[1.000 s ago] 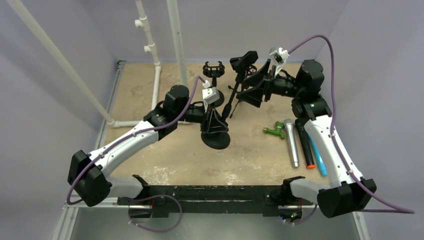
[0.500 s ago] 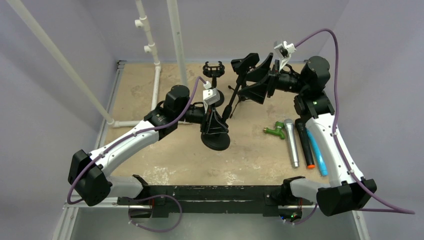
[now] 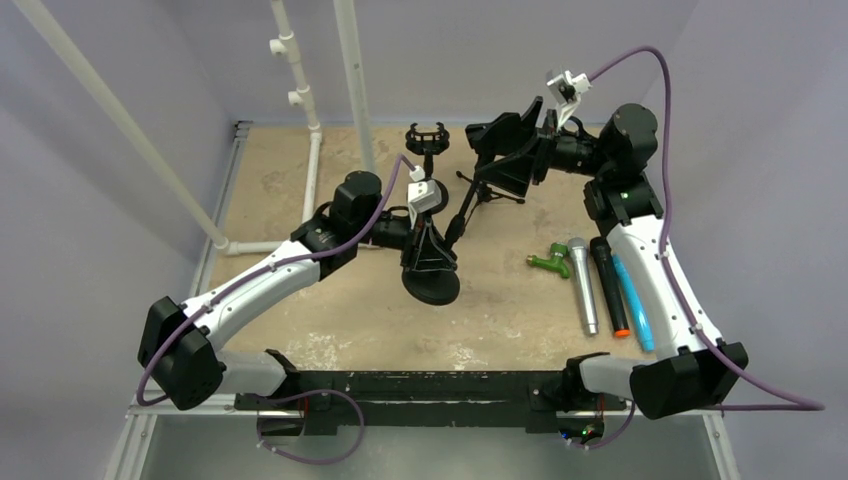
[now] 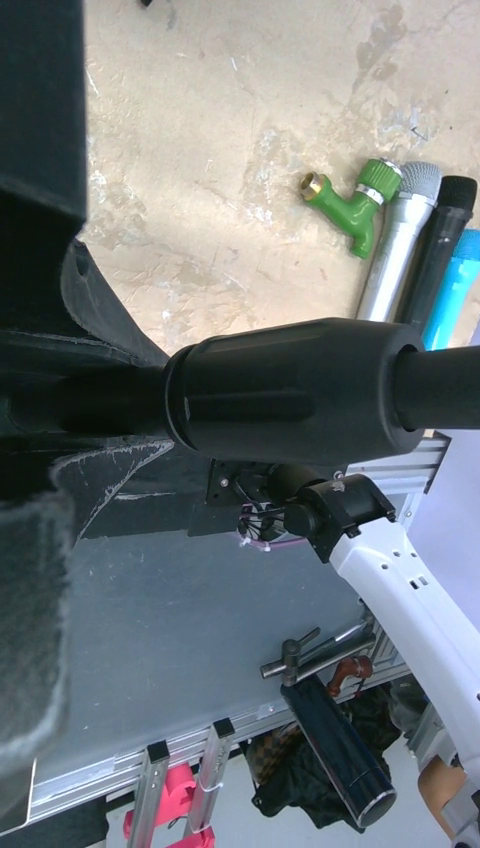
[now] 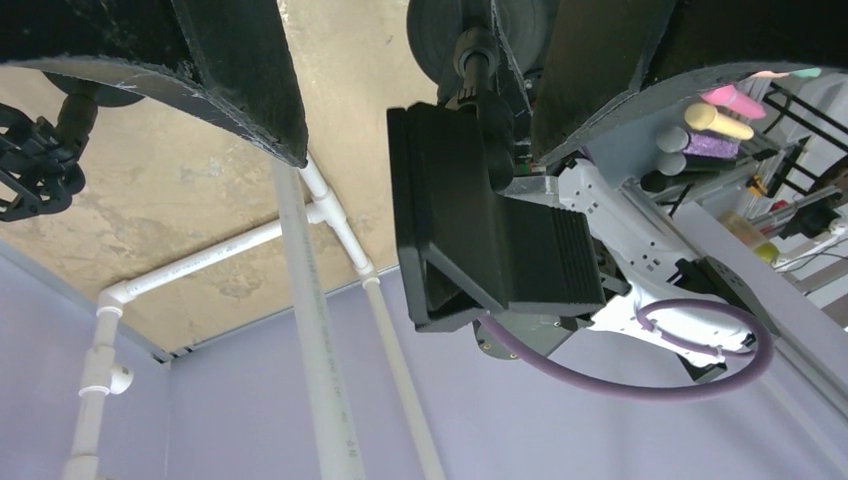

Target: Remove the microphone from the stand

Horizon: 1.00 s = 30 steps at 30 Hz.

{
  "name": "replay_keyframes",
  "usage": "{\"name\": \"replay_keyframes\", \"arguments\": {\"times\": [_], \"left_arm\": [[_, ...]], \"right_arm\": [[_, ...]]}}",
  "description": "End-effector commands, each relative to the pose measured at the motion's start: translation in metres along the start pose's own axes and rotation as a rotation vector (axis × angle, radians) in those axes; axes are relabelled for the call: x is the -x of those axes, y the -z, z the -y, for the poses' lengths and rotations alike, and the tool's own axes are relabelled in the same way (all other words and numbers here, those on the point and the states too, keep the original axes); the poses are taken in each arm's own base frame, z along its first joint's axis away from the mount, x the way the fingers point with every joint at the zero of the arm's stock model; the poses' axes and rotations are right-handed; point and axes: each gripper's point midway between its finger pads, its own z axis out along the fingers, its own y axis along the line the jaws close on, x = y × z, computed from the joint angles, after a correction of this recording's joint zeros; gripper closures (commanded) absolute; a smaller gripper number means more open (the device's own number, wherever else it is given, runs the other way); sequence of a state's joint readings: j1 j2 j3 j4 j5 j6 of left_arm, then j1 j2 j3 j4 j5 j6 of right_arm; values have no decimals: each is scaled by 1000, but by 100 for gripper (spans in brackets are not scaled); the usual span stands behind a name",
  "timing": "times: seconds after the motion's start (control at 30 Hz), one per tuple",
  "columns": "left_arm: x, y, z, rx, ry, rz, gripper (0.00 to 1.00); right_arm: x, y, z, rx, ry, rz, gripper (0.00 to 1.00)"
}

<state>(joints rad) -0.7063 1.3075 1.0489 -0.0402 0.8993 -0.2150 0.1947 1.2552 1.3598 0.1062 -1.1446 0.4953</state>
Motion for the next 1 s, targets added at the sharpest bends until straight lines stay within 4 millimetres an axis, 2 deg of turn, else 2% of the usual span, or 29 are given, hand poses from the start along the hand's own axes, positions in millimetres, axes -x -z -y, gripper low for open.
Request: {"name": "replay_keyframes", "arguments": {"times": [0.0, 0.13, 0.3, 0.33, 0.4, 0.47, 0.6, 0.97], "left_arm": [[15, 0, 9, -60, -100, 45, 100], [14, -1, 8, -61, -99, 41, 100], [14, -1, 7, -64, -97, 39, 100], [13, -2, 7, -63, -95, 39, 100], [14, -2, 6, -63, -95, 39, 100], [14, -2, 6, -60, -95, 40, 100], [22, -2, 2, -29, -82, 51, 100], [57, -6, -8, 45, -24, 97, 100]], "right_arm": [[23, 1, -15, 34, 67, 37, 21], [27, -1, -16, 57, 56, 49, 26], [25, -3, -11, 56, 38, 60, 46], [24, -3, -10, 56, 34, 64, 53], [24, -3, -10, 61, 36, 77, 72], [23, -2, -11, 62, 36, 85, 99], [10, -1, -9, 38, 46, 89, 100], [-81, -7, 19, -37, -39, -52, 100]]}}
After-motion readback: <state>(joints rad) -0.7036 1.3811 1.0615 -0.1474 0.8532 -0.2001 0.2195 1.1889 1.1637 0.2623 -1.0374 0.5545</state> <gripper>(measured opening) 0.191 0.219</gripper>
